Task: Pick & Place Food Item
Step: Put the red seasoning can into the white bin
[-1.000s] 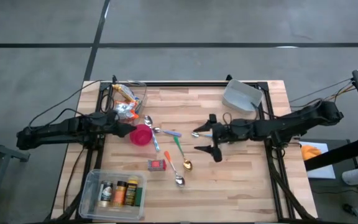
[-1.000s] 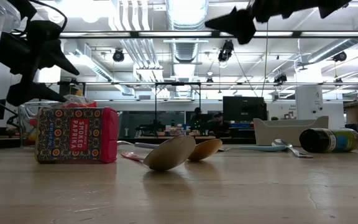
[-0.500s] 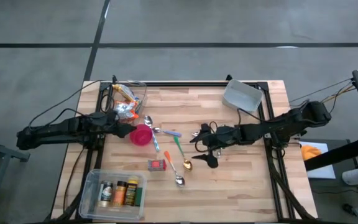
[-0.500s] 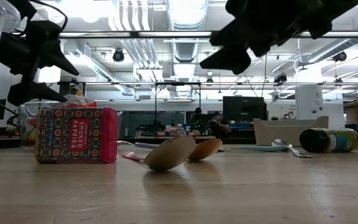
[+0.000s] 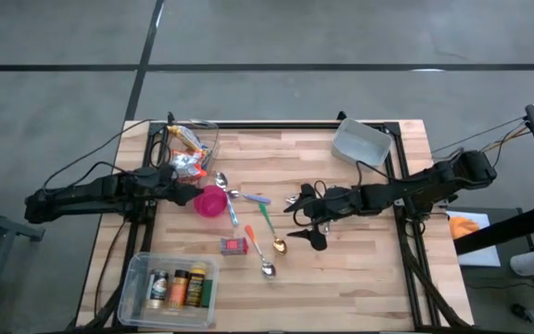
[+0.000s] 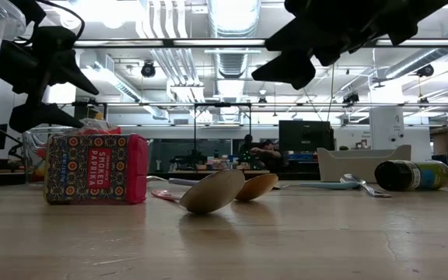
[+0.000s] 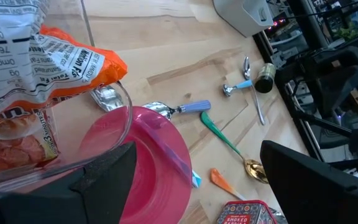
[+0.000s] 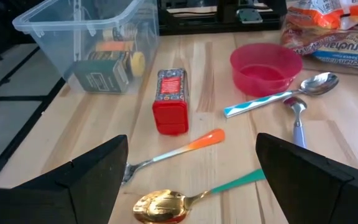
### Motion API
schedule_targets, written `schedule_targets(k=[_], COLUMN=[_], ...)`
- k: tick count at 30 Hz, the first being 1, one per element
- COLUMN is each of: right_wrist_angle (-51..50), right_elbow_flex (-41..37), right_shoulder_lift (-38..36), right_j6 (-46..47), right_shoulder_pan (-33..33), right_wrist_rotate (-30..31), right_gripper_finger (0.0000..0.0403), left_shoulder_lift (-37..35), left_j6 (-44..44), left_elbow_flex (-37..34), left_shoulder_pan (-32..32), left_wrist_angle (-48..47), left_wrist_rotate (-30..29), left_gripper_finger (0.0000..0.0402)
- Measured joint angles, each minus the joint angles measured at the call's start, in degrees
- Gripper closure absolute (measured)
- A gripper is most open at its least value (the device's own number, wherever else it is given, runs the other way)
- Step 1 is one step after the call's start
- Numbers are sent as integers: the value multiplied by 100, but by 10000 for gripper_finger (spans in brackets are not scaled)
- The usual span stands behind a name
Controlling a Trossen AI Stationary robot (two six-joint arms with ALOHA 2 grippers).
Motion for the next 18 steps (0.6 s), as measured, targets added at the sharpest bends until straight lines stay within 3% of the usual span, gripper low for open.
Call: schedule_targets(k=[9, 14, 18], right_wrist_angle=[2, 2, 0], right_elbow_flex=[0, 0, 0], right_shoulder_lift=[3, 3, 3], right_j6=[0, 0, 0], right_shoulder_pan=[0, 0, 0], right_wrist_rotate=[0, 2, 2], right_gripper_finger=[51, 51, 51], left_shoulder_lift=[0, 131, 460], left_j6=[-333, 1055, 1497], left_elbow_flex=[10, 443, 1186], left_shoulder_pan=[-4, -4, -4], left_wrist_angle=[84, 291, -42], left_wrist_rotate=[232, 1263, 1298], left_gripper_finger=[56, 55, 55])
